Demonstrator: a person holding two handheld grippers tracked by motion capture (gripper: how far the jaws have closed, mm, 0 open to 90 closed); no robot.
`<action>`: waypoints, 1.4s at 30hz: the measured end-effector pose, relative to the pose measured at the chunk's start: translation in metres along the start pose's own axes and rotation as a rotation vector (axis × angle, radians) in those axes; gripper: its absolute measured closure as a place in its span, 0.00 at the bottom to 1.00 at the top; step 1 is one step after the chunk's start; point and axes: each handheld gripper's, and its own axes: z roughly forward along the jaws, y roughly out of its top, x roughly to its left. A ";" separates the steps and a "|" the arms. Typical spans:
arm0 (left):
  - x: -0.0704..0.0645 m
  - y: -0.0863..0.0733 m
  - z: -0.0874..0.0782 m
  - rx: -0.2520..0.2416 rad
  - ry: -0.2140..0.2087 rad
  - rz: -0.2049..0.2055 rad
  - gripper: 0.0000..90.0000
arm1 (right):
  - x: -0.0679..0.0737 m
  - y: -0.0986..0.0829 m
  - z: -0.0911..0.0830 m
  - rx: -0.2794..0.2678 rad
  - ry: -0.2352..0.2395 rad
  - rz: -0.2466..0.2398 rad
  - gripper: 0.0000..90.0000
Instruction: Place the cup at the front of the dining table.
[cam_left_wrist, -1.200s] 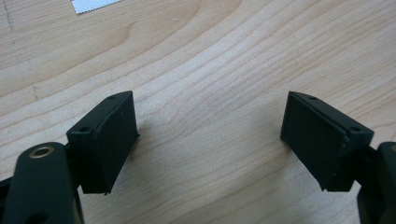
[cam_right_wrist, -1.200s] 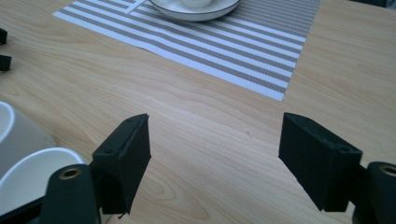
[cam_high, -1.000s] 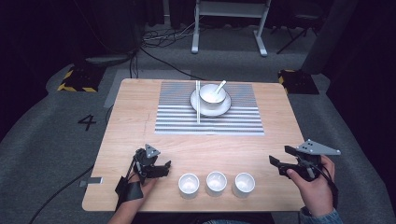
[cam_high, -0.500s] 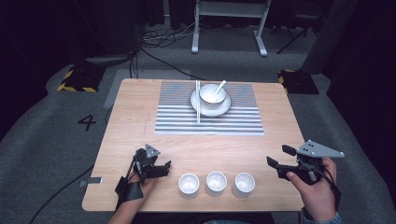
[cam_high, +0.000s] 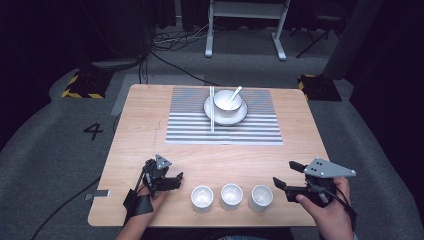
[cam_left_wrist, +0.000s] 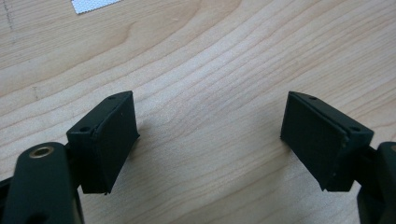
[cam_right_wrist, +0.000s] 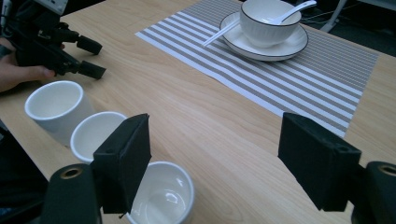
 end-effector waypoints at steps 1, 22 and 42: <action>0.000 0.000 0.000 0.000 0.000 0.000 0.21 | 0.003 0.000 0.001 0.004 0.005 -0.006 0.29; 0.000 0.000 0.000 0.001 0.001 0.000 0.21 | 0.028 -0.025 0.031 0.043 0.067 0.003 0.22; 0.000 0.000 0.000 0.001 0.001 0.000 0.21 | 0.034 -0.064 0.068 0.126 0.046 0.029 0.18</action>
